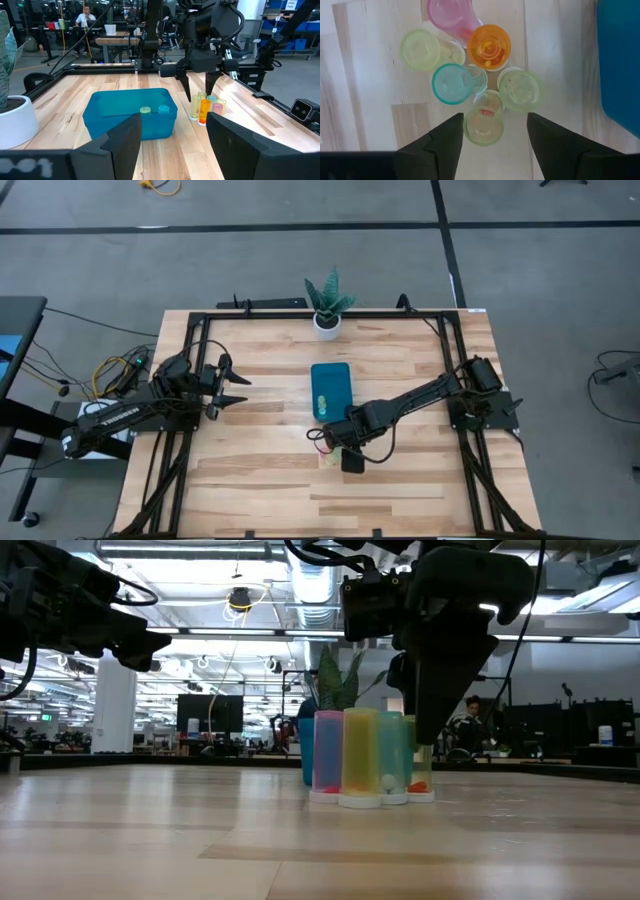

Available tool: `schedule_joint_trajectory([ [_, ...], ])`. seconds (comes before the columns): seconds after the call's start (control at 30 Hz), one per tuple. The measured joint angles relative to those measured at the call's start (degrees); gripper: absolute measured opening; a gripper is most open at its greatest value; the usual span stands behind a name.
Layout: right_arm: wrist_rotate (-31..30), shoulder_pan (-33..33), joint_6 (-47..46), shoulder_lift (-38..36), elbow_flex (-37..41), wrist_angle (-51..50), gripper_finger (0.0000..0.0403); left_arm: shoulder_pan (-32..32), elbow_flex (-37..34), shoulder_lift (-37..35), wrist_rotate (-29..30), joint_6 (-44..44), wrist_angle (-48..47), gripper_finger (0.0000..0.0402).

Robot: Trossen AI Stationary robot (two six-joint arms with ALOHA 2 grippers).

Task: Pick and place pill bottles into a basket
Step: Put the yellow pill bottle into the blue container

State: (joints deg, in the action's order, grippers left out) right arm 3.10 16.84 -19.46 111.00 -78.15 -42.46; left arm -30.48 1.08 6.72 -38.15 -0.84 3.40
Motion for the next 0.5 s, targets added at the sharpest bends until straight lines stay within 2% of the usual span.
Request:
schedule_joint_trajectory([
  [0.2,0.02,0.0,-0.02,-0.02,0.0,-0.11,0.02,0.0,0.0,0.0,0.0,0.0,0.0,0.0213],
  [0.5,0.02,0.0,-0.04,-0.02,0.0,-0.3,0.0156,0.01,0.0,0.0,0.0,0.0,-0.01,0.0213],
])
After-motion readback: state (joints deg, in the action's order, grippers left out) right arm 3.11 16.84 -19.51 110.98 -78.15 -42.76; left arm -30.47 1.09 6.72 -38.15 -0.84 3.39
